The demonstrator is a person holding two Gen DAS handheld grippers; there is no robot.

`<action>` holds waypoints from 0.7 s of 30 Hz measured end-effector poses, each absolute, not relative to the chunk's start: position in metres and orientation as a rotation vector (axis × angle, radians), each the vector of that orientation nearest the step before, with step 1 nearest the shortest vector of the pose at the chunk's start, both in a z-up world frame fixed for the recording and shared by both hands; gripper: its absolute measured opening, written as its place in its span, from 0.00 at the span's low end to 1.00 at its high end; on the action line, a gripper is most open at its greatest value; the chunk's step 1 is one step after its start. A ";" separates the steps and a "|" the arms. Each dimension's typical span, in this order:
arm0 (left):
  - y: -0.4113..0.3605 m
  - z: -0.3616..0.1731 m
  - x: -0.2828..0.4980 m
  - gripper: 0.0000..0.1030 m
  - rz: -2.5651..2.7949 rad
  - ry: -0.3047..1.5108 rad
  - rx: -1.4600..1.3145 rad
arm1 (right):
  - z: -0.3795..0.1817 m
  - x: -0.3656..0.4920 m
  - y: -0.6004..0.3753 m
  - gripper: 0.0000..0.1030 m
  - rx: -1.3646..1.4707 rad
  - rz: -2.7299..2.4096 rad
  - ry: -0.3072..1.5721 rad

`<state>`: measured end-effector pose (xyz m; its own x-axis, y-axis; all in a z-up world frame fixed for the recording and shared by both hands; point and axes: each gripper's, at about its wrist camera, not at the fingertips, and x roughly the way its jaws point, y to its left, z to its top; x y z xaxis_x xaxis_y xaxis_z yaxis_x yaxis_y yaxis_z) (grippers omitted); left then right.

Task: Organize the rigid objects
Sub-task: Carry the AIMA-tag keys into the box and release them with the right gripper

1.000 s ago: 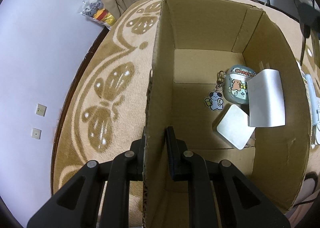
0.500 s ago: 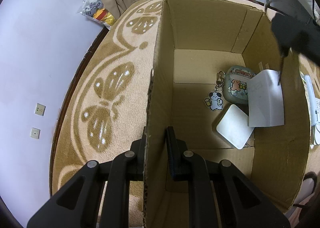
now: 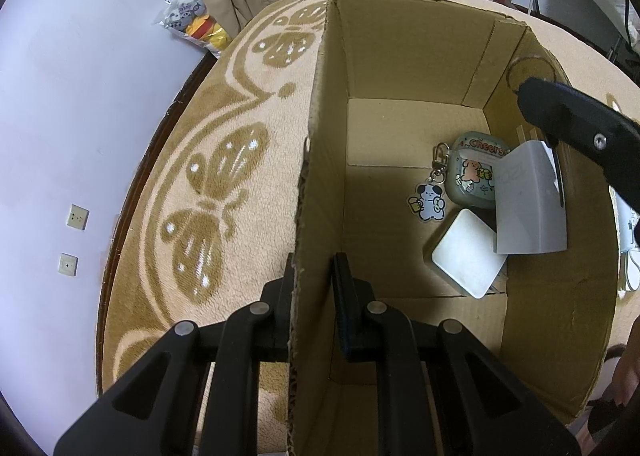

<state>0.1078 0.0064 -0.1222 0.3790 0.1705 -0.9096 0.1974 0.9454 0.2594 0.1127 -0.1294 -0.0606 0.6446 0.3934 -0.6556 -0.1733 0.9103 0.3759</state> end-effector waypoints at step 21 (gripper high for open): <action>0.007 -0.121 0.109 0.14 -0.021 1.190 0.349 | -0.041 0.100 -0.163 0.71 0.266 0.247 0.789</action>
